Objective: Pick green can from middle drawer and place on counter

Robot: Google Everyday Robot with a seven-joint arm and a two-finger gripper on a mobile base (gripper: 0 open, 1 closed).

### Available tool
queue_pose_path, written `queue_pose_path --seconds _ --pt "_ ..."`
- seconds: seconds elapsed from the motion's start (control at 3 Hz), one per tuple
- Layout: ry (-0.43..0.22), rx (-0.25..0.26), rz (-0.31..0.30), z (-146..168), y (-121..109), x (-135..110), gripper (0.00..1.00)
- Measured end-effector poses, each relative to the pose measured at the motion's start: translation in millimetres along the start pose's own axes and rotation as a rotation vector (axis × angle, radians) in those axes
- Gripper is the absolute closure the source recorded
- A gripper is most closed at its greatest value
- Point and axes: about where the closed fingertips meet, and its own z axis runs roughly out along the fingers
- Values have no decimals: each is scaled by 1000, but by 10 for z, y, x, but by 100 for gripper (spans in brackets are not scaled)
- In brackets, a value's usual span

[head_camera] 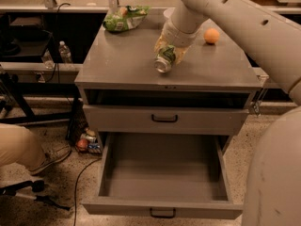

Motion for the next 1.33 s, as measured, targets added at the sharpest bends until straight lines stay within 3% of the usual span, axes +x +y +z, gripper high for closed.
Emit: queue_pose_path --seconds 0.33,1.0,1.33 --pt "27 67 -29 148 60 8 46" --pt "46 113 -37 197 74 -2 0" --pt "46 115 -37 194 76 -5 0"
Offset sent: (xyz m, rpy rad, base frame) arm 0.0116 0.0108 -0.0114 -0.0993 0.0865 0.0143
